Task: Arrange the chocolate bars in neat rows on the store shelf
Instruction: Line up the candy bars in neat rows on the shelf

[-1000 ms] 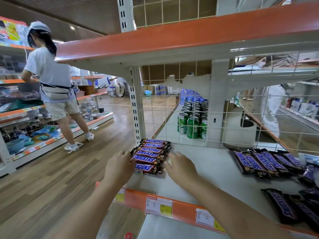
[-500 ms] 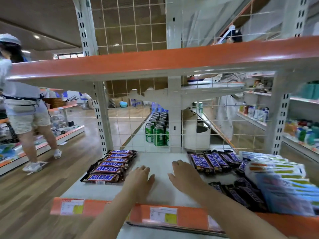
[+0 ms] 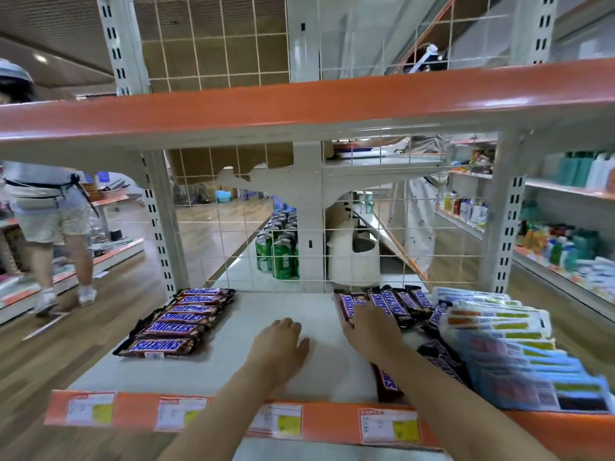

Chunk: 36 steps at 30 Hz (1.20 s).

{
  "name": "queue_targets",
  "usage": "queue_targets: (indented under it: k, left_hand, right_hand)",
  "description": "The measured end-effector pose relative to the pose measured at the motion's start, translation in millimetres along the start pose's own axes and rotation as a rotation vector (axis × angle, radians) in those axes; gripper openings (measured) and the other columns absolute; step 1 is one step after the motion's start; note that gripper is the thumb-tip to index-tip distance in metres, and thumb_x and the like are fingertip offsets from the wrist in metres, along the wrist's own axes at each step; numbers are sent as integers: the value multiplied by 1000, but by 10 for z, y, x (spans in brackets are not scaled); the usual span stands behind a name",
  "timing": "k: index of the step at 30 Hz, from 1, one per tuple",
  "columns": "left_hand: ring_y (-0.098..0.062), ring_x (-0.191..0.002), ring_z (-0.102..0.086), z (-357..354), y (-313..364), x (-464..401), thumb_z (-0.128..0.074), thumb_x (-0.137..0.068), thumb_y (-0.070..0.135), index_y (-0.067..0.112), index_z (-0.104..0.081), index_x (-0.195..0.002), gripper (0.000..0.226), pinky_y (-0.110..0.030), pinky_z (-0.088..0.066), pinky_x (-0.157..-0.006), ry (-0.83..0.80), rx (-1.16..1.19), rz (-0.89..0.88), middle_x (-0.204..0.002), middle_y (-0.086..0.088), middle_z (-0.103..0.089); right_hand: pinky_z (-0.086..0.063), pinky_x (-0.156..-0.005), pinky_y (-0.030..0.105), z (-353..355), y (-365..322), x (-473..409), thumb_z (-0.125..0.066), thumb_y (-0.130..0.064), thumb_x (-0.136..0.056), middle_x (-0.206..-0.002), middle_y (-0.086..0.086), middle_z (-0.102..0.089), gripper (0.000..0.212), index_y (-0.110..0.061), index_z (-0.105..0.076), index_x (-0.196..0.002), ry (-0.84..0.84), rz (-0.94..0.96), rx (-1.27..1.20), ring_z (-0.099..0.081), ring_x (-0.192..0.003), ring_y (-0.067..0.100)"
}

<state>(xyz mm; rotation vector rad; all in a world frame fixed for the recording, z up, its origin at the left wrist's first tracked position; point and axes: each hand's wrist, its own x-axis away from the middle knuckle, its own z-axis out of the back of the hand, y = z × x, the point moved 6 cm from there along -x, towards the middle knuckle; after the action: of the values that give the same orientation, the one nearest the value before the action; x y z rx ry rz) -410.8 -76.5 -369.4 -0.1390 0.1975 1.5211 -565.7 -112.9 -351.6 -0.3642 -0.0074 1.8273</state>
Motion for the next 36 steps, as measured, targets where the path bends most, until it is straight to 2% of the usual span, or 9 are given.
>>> queue_targets:
  k: [2, 6, 9, 15, 26, 31, 36]
  left_hand:
    - [-21, -118, -46, 0, -71, -8, -34, -98, 39, 12, -52, -118, 38, -32, -40, -90, 2, 12, 21, -122, -4, -52]
    - [-21, -118, -46, 17, -226, -18, -33, -98, 39, 13, -52, -121, 39, -30, -40, -91, 11, -13, 42, -123, -3, -52]
    - [-22, -117, -46, 58, -354, -20, -33, -98, 38, 13, -53, -116, 37, -30, -39, -88, 19, -30, 67, -121, -5, -52]
    - [-20, -118, -46, 87, -563, 13, -32, -98, 38, 13, -51, -123, 40, -29, -40, -89, 32, -22, 104, -124, -3, -52]
    - [-19, -115, -48, 166, -705, 109, -32, -98, 40, 12, -51, -124, 42, -32, -45, -90, 62, -8, 97, -122, -3, -53]
    - [-19, -115, -49, 255, -783, 177, -32, -99, 40, 12, -51, -125, 43, -31, -44, -90, 104, -1, 92, -124, -2, -53]
    - [-20, -115, -49, 311, -831, 279, -32, -99, 39, 11, -52, -122, 42, -31, -43, -87, 106, -23, 100, -122, -2, -53]
  right_hand:
    - [-39, -73, 28, -25, 28, -72, -44, -32, -96, -117, 11, -54, 24, -11, -53, -94, -18, -46, -7, -56, -104, 25]
    - [-44, -84, 30, -67, 48, -223, -44, -37, -95, -123, 11, -51, 38, -6, -59, -112, -23, -115, 25, -53, -110, 26]
    - [-43, -89, 31, -110, 32, -340, -44, -43, -94, -124, 10, -51, 43, -9, -60, -115, -35, -141, 60, -52, -113, 26]
    - [-42, -94, 33, -250, -40, -475, -44, -47, -93, -129, 11, -51, 47, -15, -56, -124, -110, -228, 159, -49, -118, 26]
    - [-45, -93, 36, -315, -110, -517, -52, -31, -90, -129, 7, -54, 38, -13, -56, -124, -196, -326, 92, -51, -120, 26]
    - [-48, -92, 36, -297, -165, -468, -55, -27, -89, -122, 9, -58, 35, -11, -58, -120, -138, -282, 72, -54, -115, 27]
    - [-46, -87, 29, -162, -325, -404, -49, -21, -93, -118, 6, -58, 28, -11, -59, -117, 20, -104, 241, -56, -111, 22]
